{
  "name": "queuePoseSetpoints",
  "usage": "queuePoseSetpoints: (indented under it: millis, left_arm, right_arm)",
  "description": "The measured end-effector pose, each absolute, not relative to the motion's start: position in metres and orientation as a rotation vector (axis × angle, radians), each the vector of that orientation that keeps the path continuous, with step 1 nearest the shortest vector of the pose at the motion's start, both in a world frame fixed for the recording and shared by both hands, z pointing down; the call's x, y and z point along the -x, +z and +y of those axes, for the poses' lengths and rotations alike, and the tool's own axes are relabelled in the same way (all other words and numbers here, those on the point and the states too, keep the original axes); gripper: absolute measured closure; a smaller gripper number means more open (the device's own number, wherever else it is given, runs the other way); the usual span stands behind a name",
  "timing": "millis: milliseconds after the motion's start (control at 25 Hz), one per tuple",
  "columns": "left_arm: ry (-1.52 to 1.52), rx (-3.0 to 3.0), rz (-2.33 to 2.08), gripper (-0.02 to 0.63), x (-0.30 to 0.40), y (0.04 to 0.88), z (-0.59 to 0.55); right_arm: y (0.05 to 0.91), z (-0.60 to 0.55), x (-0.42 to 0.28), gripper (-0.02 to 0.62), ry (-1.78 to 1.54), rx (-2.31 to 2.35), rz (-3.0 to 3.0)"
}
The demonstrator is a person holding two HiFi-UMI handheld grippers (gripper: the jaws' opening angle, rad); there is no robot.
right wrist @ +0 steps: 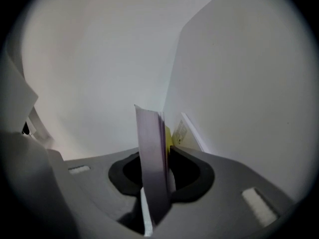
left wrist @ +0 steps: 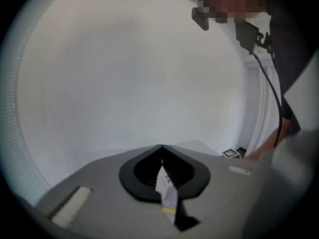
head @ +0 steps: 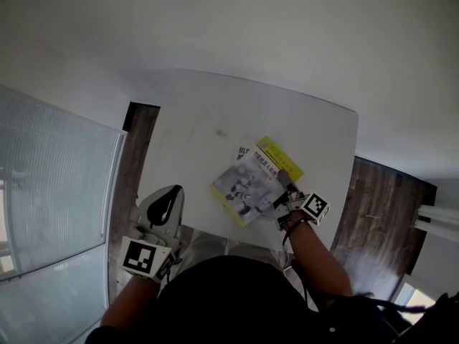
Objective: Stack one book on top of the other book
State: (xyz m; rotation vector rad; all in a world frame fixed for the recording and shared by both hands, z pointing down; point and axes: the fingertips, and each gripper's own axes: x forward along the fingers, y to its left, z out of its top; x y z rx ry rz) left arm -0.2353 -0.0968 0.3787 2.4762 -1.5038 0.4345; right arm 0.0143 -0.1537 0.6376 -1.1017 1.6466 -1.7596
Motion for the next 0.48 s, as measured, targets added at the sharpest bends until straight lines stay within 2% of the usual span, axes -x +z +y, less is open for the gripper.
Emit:
queuePoseSetpoints:
  millis: [80,120,280,480]
  left_arm:
    - [0.410,-2.449,-1.505,0.600,0.231,0.377,-0.097]
    - [0.408,-2.437,-1.506,0.600,0.230,0.376,-0.097]
    - [0.412,-2.453,-1.499,0.600,0.228,0.372,-0.100]
    - [0.416,-2.480,-1.479,0.600,0.223,0.369,-0.103]
  right_arm:
    - [0.634,-0.154,-0.015,0.500,-1.750,1.105,1.651]
    - [0.633,-0.154,-0.015,0.476,-1.740,1.103,1.660]
    - [0.631,-0.159,-0.015,0.312,-1.706,1.117,1.712]
    - [0.624,-0.159,-0.010,0.233,-1.698,1.123,1.734]
